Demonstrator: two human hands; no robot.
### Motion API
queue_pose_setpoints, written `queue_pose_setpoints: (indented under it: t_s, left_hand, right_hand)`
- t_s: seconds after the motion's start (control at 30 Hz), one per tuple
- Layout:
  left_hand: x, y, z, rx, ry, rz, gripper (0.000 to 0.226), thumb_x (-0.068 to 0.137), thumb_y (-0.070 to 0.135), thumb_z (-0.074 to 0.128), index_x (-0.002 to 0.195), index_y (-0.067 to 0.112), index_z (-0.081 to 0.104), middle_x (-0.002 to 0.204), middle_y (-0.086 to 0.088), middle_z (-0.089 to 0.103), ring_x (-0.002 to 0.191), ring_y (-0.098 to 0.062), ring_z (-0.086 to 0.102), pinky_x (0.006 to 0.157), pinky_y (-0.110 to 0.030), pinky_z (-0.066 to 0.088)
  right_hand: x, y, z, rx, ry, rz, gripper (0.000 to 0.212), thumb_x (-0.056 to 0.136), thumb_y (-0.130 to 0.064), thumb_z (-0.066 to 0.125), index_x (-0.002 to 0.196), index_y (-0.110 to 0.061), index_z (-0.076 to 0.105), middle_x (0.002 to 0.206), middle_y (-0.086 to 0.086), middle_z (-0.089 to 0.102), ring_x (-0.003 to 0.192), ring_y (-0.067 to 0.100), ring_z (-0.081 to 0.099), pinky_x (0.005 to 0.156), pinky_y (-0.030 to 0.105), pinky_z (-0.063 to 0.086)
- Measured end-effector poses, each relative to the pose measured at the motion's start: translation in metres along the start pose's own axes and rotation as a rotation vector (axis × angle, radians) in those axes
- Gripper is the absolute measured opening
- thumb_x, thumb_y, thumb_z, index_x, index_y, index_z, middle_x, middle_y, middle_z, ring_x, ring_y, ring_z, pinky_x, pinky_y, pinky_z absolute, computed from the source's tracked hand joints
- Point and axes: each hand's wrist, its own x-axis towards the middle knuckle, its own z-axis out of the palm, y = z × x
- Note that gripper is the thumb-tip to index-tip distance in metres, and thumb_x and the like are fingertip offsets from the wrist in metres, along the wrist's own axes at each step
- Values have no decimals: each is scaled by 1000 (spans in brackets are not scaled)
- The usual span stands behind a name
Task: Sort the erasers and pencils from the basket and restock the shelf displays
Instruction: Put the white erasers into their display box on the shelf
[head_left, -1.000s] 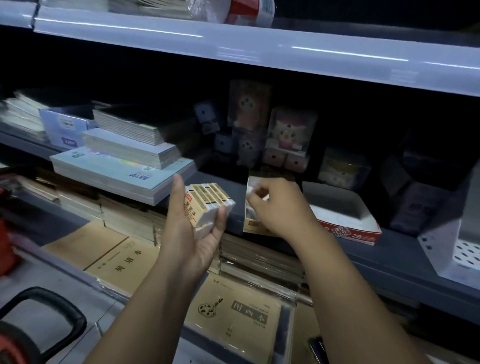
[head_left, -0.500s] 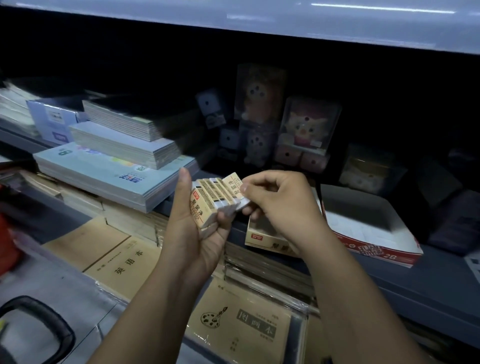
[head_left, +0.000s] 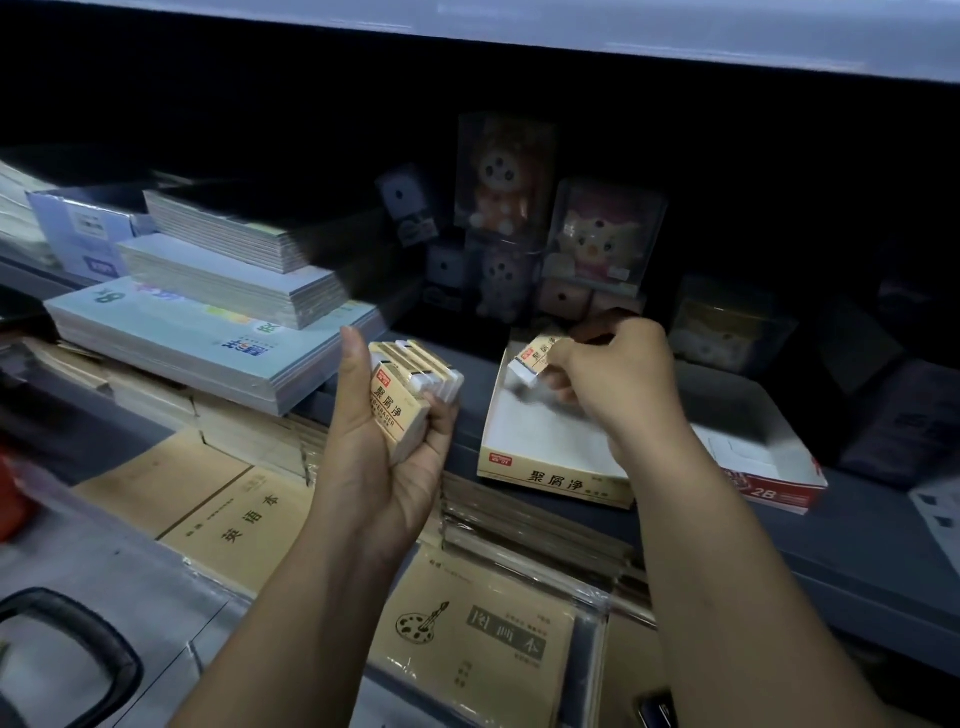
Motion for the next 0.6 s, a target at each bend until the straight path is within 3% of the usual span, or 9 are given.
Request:
queue_pose_setpoints:
  t_s: [0.07, 0.17, 0.23, 0.33, 0.43, 0.6]
  left_hand:
    - [0, -1, 0, 5, -5, 5, 82, 69, 51, 81, 134, 6, 61, 126, -16, 62, 129, -23, 54, 58, -16, 54]
    - [-2, -3, 1, 30, 4, 17, 80, 71, 49, 80, 135, 5, 60, 142, -17, 57, 131, -24, 54, 58, -17, 55]
    - [-3, -3, 1, 33, -2, 19, 79, 73, 48, 79, 136, 5, 59, 145, -17, 55, 133, -23, 52, 59, -17, 55]
    - [-3, -2, 0, 34, 0, 15, 76, 75, 49, 79, 134, 5, 60, 140, -17, 58, 123, -24, 60, 57, -17, 54]
    - [-4, -2, 0, 40, -1, 14, 74, 74, 49, 80, 132, 5, 62, 131, -17, 63, 118, -27, 64, 56, -17, 53]
    - [-6, -4, 1, 63, -20, 17, 73, 72, 47, 79, 129, 4, 63, 123, -18, 65, 120, -28, 63, 57, -18, 55]
  right_hand:
    - [3, 7, 5, -18, 1, 14, 11, 68, -19, 61, 75, -11, 64, 72, 12, 74, 70, 33, 73, 70, 53, 62]
    - [4, 16, 14, -96, -68, 50, 4, 81, -9, 59, 79, -9, 56, 70, 16, 73, 62, 30, 74, 69, 53, 62]
    - [5, 18, 16, -193, -118, 55, 6, 75, -9, 63, 79, -6, 58, 68, 14, 73, 65, 30, 74, 71, 52, 62]
    - [2, 12, 13, -299, -188, 69, 23, 58, -10, 69, 80, -3, 63, 76, 15, 72, 73, 32, 74, 71, 53, 63]
    - [-1, 9, 10, -390, -234, 83, 22, 65, -4, 72, 84, -3, 63, 78, 17, 72, 69, 33, 74, 68, 52, 63]
    - [2, 18, 18, -453, -184, 31, 25, 75, -26, 78, 89, -9, 68, 90, 12, 72, 80, 30, 73, 75, 45, 63]
